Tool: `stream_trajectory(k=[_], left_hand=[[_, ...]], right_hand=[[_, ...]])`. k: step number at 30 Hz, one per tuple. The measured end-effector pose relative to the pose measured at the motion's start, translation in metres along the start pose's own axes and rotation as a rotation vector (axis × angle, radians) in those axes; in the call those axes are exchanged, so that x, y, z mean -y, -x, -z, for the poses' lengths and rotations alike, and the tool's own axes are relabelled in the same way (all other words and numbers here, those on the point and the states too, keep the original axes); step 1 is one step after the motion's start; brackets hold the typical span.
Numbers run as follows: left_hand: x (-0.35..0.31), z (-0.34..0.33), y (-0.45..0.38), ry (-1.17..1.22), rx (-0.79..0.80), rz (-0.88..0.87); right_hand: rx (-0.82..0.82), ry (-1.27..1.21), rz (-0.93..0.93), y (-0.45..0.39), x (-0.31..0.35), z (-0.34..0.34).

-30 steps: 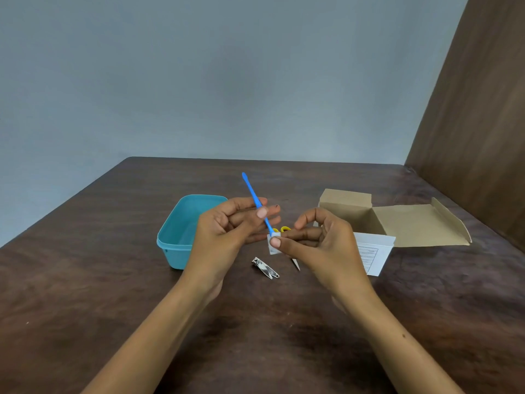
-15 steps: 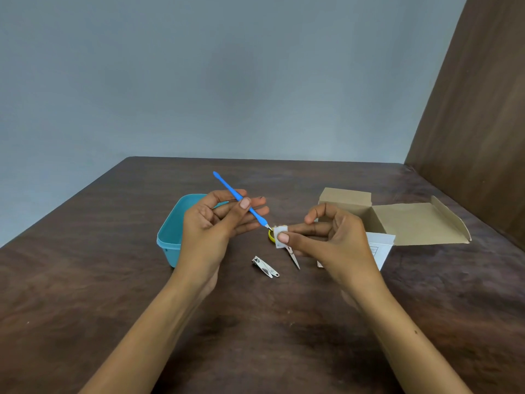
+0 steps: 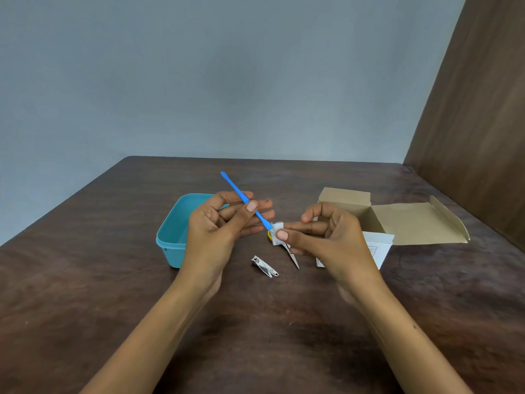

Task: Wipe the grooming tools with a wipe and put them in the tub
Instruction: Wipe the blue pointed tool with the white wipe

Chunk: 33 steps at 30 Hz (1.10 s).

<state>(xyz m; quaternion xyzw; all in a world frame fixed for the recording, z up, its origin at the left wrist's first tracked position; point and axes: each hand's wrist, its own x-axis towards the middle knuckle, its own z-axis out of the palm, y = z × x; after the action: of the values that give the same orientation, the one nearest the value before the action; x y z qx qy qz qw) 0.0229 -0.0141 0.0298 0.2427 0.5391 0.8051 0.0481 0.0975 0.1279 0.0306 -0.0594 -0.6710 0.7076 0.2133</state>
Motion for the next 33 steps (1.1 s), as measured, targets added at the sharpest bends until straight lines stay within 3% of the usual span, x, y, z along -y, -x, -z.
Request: stream_trajectory(k=[33], left_hand=[[0.0010,0.0005,-0.0009,0.042,0.037,0.112]], right_hand=[[0.007,0.066,0.024,0.0022,0.0015,-0.0056]])
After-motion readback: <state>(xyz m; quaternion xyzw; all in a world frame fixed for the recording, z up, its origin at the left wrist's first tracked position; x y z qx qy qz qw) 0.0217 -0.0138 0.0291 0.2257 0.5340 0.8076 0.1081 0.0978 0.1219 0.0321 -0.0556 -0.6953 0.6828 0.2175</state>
